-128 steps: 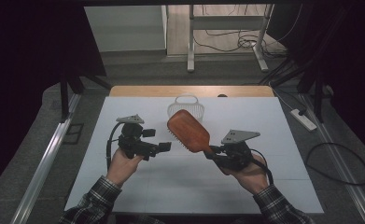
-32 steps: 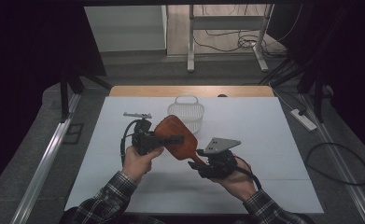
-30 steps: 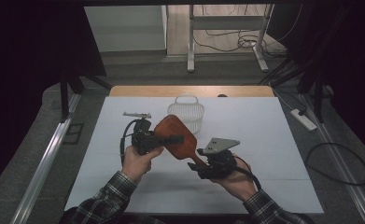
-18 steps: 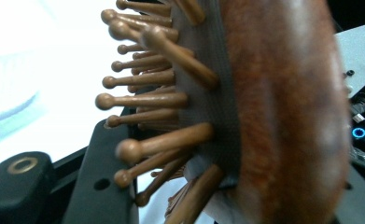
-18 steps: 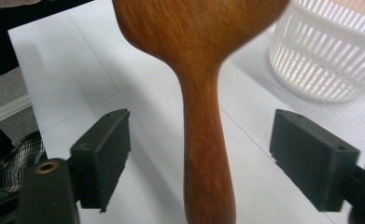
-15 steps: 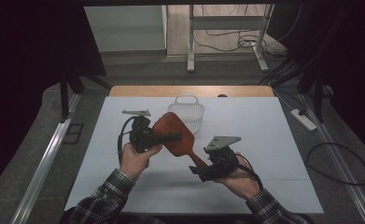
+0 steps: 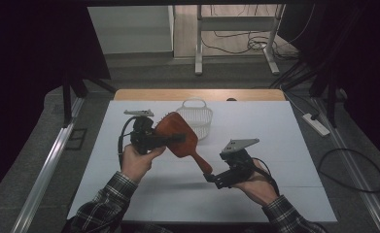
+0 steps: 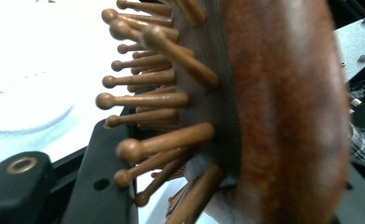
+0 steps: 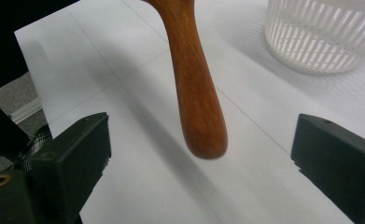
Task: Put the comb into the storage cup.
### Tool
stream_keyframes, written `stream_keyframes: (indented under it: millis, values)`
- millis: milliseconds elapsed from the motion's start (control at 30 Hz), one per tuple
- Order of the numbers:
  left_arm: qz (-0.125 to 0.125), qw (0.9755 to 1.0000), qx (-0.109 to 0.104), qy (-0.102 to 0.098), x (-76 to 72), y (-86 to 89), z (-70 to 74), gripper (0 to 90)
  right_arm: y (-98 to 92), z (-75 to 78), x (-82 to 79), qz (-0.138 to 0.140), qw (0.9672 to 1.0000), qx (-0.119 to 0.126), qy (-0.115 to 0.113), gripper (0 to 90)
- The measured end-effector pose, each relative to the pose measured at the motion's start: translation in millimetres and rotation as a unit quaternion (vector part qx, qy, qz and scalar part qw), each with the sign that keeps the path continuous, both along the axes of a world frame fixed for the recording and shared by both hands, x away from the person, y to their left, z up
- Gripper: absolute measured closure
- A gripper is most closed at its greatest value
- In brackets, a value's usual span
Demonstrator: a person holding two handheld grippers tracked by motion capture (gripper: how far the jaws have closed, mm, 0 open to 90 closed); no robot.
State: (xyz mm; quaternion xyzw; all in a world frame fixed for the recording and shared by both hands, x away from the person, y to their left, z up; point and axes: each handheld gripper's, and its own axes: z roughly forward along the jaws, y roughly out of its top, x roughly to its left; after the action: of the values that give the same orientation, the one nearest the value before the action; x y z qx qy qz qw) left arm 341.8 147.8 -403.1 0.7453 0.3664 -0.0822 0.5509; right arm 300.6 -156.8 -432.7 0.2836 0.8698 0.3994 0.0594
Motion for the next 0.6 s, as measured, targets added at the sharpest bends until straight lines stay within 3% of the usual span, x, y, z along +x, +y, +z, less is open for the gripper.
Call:
stream_keyframes:
  millis: [300, 600]
  values:
    - [0.009, 0.9999, 0.01, -0.003, 3.5, 2.6, 3.4, 56.3, -8.6, -1.9, 0.9, 0.005, 0.9999, -0.005, -0.012, 0.0]
    - [0.018, 0.9997, 0.015, -0.004, 8.1, 8.5, 7.7, 56.3, -18.3, -3.3, -0.6, 0.005, 0.9999, -0.011, -0.005, 0.0]
